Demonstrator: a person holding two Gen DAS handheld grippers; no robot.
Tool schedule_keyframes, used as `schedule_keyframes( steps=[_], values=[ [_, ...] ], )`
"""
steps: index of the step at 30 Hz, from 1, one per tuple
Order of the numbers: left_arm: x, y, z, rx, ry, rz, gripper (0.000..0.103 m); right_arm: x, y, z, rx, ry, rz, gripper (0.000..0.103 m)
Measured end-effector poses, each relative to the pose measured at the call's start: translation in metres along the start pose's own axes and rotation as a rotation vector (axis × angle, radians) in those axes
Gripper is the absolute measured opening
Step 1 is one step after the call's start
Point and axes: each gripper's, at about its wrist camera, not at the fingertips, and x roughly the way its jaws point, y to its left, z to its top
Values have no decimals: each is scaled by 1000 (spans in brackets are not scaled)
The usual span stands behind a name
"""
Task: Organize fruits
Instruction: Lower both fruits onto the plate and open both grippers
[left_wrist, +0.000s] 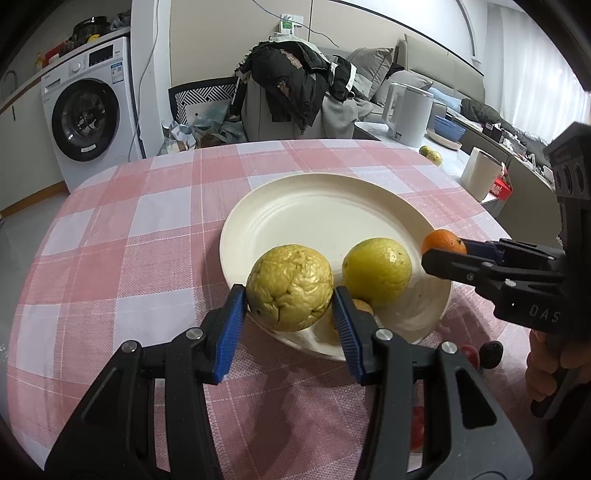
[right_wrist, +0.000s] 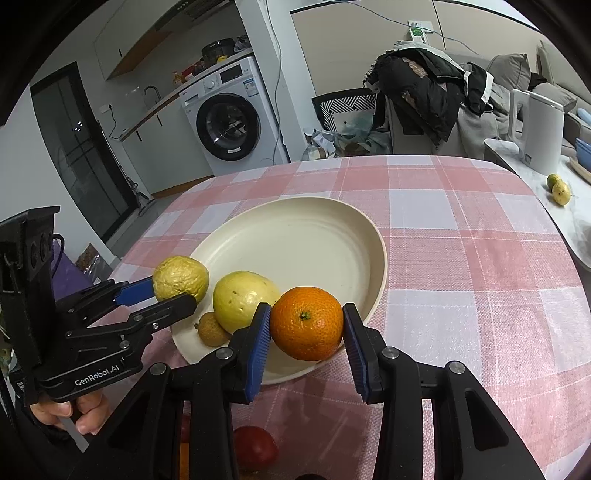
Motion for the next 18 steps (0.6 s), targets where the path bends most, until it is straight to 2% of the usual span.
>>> schedule_keyframes(
  steps=[7, 10, 13, 15, 17, 18],
  values=[
    [-3, -3, -1, -3, -8, 4, 45, 1, 1, 0, 2, 4, -1, 40],
    [-12, -5, -1, -4, -29, 9, 45, -3, 0, 1, 5, -5, -6, 48],
    [-22, -6, -2, -5, -41, 11, 46, -13, -1, 1, 9, -29, -18, 50],
    [-31, -7, -5, -6, -51, 7, 52, -21, -1, 1, 8, -38, -28, 52],
    [-43, -9, -9, -7, -67, 3, 67, -27, -1, 0, 1, -39, -40, 61],
    [-50, -10, -12, -8, -81, 0, 70, -31, 0, -2, -5, -38, -46, 66]
  ],
)
